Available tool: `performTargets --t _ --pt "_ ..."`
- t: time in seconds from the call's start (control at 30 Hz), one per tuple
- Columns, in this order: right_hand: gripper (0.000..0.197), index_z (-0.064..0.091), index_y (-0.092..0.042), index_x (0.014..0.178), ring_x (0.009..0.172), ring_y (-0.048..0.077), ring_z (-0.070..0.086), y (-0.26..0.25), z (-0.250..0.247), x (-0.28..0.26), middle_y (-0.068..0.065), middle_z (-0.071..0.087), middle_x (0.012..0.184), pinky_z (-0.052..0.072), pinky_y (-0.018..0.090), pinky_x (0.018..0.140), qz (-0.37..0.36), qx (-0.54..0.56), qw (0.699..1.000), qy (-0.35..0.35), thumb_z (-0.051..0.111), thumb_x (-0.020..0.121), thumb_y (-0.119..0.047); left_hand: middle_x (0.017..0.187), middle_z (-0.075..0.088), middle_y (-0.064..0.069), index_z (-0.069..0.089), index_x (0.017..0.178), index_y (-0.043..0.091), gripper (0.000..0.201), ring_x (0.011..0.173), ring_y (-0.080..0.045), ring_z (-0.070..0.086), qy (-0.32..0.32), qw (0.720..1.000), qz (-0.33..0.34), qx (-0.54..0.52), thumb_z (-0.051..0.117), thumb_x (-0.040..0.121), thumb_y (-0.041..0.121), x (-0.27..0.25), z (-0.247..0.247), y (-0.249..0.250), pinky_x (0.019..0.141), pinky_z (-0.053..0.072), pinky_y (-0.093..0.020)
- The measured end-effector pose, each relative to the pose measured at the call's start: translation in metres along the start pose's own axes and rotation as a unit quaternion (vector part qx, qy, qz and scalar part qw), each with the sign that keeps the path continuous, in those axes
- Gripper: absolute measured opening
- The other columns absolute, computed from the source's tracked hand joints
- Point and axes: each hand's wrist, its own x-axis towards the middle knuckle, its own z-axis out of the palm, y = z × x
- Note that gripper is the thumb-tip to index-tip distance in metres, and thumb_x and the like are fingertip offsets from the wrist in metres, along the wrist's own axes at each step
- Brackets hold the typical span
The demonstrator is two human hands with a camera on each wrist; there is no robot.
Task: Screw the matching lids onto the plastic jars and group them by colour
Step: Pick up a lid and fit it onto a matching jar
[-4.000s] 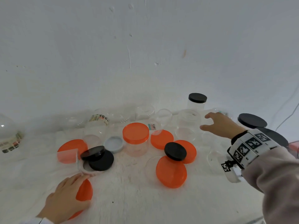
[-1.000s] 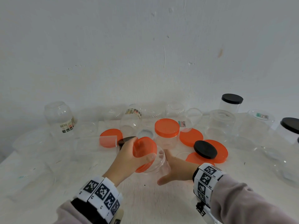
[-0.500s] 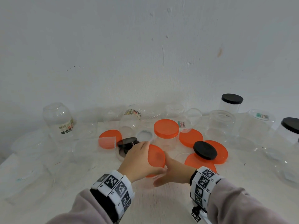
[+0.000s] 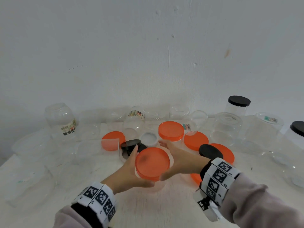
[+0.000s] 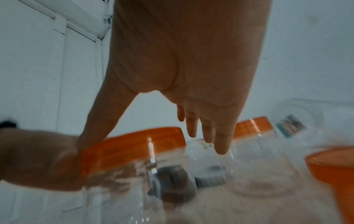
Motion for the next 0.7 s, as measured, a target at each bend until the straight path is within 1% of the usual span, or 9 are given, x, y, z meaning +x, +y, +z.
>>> performTargets --t 0.03,0.1,0.13,0.17,0.23,0.33,0.4,0.53,0.7 --pt "0.106 0.01 -0.027 0.151 0.133 0.006 0.025 0.004 -0.01 0.002 -0.012 0.019 0.153 0.027 0.025 0.107 0.02 -0.008 1.0 0.014 0.081 0.073 -0.037 0.144 0.018 0.019 -0.016 0.148 0.034 0.132 0.131 -0.002 0.026 -0.014 1.0 -0.001 -0.023 0.088 0.065 0.03 0.0 0.001 -0.006 0.094 0.031 -0.004" --pt "0.071 0.023 -0.011 0.15 0.137 0.023 0.032 0.021 -0.034 -0.007 0.006 0.028 0.154 0.029 0.037 0.113 0.029 -0.073 0.992 0.101 0.062 0.093 -0.027 0.133 0.028 0.025 -0.002 0.145 0.039 0.119 0.123 0.004 0.036 -0.03 0.998 0.008 -0.055 0.086 0.068 0.017 0.0 0.007 -0.013 0.078 0.037 0.002" --pt "0.057 0.03 -0.006 0.148 0.137 0.029 0.035 0.024 -0.045 -0.003 0.014 0.034 0.151 0.028 0.041 0.113 0.077 -0.117 0.981 0.132 0.052 0.099 -0.022 0.131 0.031 0.025 0.003 0.144 0.04 0.116 0.118 0.008 0.038 -0.03 0.998 0.011 -0.06 0.086 0.067 0.014 0.002 0.009 -0.015 0.076 0.038 0.001" --pt "0.054 0.031 -0.005 0.148 0.136 0.031 0.035 0.019 -0.047 -0.001 0.016 0.037 0.149 0.029 0.043 0.112 0.105 -0.165 0.975 0.107 0.049 0.1 -0.02 0.13 0.034 0.024 0.006 0.145 0.038 0.115 0.114 0.011 0.039 -0.025 0.998 0.012 -0.062 0.086 0.067 0.014 0.003 0.011 -0.016 0.076 0.039 0.0" --pt "0.075 0.018 -0.016 0.153 0.138 0.029 0.029 -0.014 -0.03 0.013 0.009 0.029 0.151 0.03 0.045 0.111 0.11 -0.228 0.967 0.026 0.062 0.093 -0.027 0.131 0.035 0.021 0.006 0.147 0.034 0.115 0.111 0.009 0.041 -0.007 0.998 0.009 -0.059 0.086 0.067 0.017 0.006 0.013 -0.015 0.076 0.038 -0.001" --pt "0.105 0.01 -0.034 0.151 0.132 0.027 0.029 -0.062 0.001 0.021 -0.002 0.026 0.146 0.039 0.046 0.102 0.032 -0.288 0.954 -0.076 0.076 0.072 -0.051 0.134 0.036 0.017 0.007 0.148 0.032 0.115 0.117 0.0 0.041 0.007 0.998 0.008 -0.056 0.087 0.067 0.022 0.009 0.014 -0.016 0.081 0.038 -0.005" --pt "0.108 0.01 -0.04 0.149 0.128 0.027 0.031 -0.07 0.006 0.026 -0.004 0.027 0.141 0.041 0.045 0.096 0.01 -0.312 0.947 -0.076 0.077 0.066 -0.056 0.133 0.039 0.018 0.01 0.147 0.033 0.113 0.119 -0.003 0.042 0.013 0.999 0.01 -0.051 0.088 0.066 0.025 0.01 0.014 -0.018 0.089 0.038 -0.011" --pt "0.106 0.012 -0.042 0.148 0.125 0.028 0.034 -0.07 0.006 0.029 -0.003 0.027 0.138 0.041 0.04 0.085 0.02 -0.342 0.936 -0.08 0.077 0.065 -0.057 0.137 0.042 0.014 0.015 0.146 0.033 0.11 0.125 -0.009 0.043 0.017 0.998 0.014 -0.051 0.088 0.064 0.028 0.01 0.013 -0.019 0.107 0.039 -0.031" --pt "0.103 0.015 -0.041 0.146 0.12 0.028 0.038 -0.073 0.005 0.028 -0.002 0.03 0.134 0.039 0.037 0.079 0.012 -0.363 0.93 -0.063 0.075 0.065 -0.059 0.136 0.042 0.012 0.016 0.144 0.032 0.107 0.124 -0.01 0.044 0.028 0.998 0.021 -0.049 0.088 0.065 0.026 0.008 0.014 -0.017 0.107 0.041 -0.035"
